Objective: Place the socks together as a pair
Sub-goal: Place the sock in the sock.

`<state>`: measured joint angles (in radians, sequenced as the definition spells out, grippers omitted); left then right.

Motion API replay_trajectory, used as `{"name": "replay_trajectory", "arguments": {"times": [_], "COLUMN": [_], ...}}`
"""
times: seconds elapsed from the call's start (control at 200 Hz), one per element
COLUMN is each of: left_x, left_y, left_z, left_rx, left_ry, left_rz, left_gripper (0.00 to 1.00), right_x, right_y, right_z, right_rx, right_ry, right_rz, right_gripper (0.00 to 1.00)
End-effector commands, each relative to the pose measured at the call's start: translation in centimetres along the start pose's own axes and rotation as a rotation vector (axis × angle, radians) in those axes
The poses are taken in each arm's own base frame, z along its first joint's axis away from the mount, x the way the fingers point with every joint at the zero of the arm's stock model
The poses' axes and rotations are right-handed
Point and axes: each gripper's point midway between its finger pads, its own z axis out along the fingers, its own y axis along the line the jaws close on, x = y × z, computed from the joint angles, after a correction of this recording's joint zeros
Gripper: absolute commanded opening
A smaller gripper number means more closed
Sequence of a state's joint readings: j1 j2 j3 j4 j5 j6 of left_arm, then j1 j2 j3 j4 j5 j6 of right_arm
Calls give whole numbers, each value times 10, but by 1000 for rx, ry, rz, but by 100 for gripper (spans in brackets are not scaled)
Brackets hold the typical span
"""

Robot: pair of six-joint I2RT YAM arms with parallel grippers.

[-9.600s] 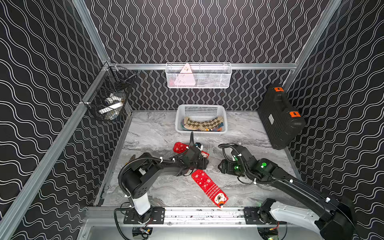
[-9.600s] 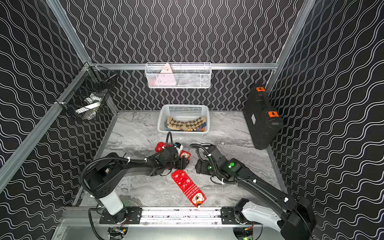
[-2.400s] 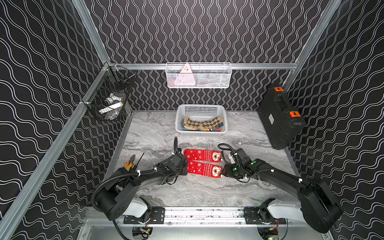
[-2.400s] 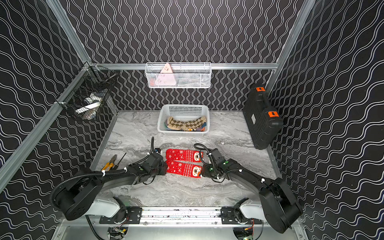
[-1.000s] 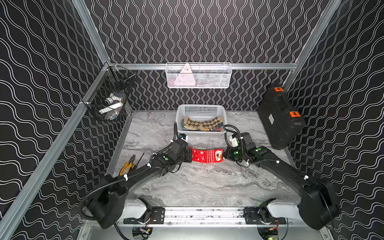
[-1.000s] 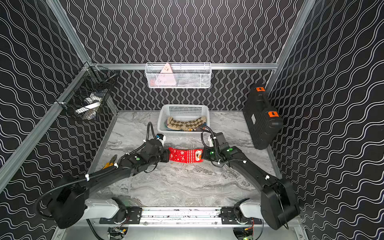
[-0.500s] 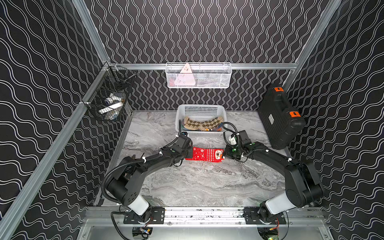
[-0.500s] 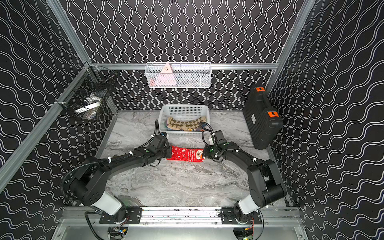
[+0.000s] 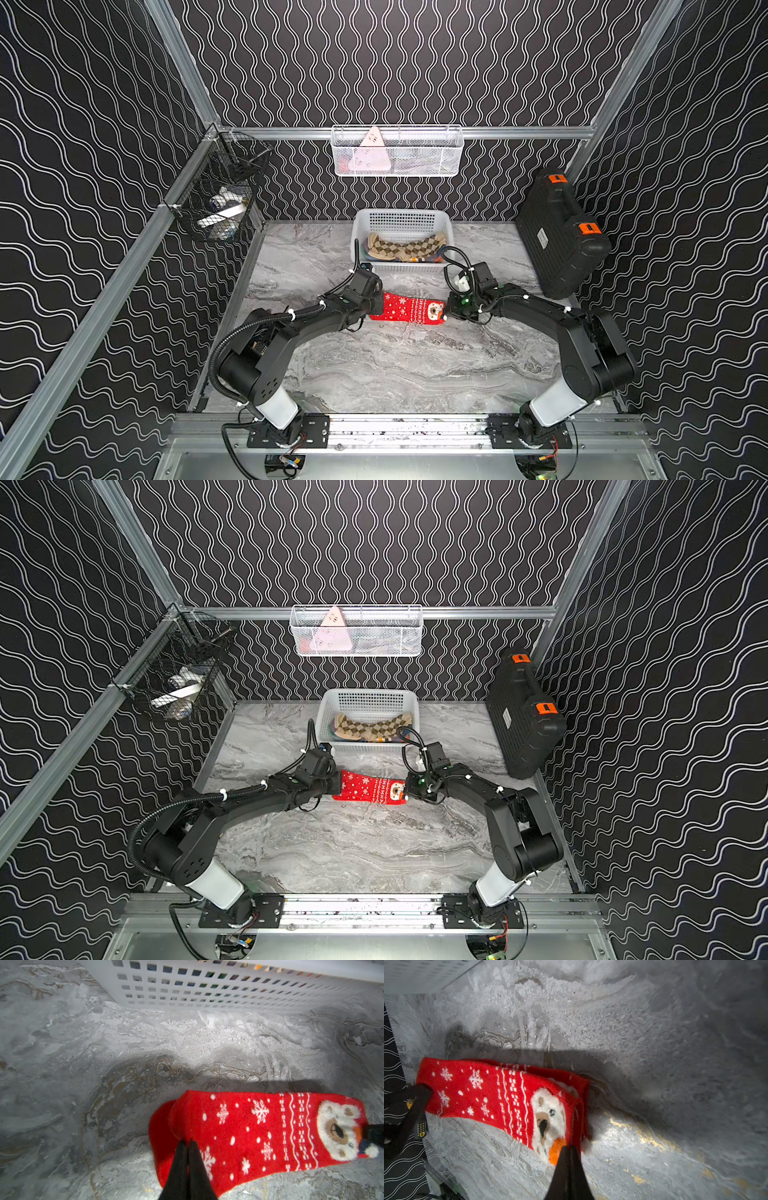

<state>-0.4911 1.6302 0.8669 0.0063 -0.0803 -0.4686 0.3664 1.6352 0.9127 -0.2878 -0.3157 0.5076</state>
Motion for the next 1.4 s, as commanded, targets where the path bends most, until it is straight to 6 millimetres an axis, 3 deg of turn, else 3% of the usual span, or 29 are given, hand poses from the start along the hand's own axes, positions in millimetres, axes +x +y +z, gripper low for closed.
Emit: {"name": "replay_trajectory", "arguments": {"times": [0.0, 0.56, 0.746, 0.876, 1.021, 1.206, 1.396], "left_x": [-2, 19, 23, 24, 20, 20, 32], "left_y": [0, 8, 17, 23, 26, 29, 27], "left_z": [2, 8, 6, 1, -12, -13, 4], "left_rx": [7, -9, -53, -79, -87, -97, -76], "left_ry": [-10, 35, 47, 41, 16, 12, 59], "left_rz": [15, -4, -7, -9, -13, -14, -26], "left_gripper": [0, 0, 0, 25, 47, 62, 64], "right_x": [-5, -5, -4, -5, -8, -10, -7], "right_y": [5, -6, -9, -11, -13, -14, -10], "right_z": [2, 9, 10, 7, 2, -3, 2], "right_rx": [-17, 23, 39, 46, 51, 38, -4], "right_ry": [-10, 4, 6, 0, -19, -36, -20], "right_rz": [-16, -10, -12, -13, -10, -1, 18], "right_gripper": [0, 6, 20, 34, 40, 43, 46]}}
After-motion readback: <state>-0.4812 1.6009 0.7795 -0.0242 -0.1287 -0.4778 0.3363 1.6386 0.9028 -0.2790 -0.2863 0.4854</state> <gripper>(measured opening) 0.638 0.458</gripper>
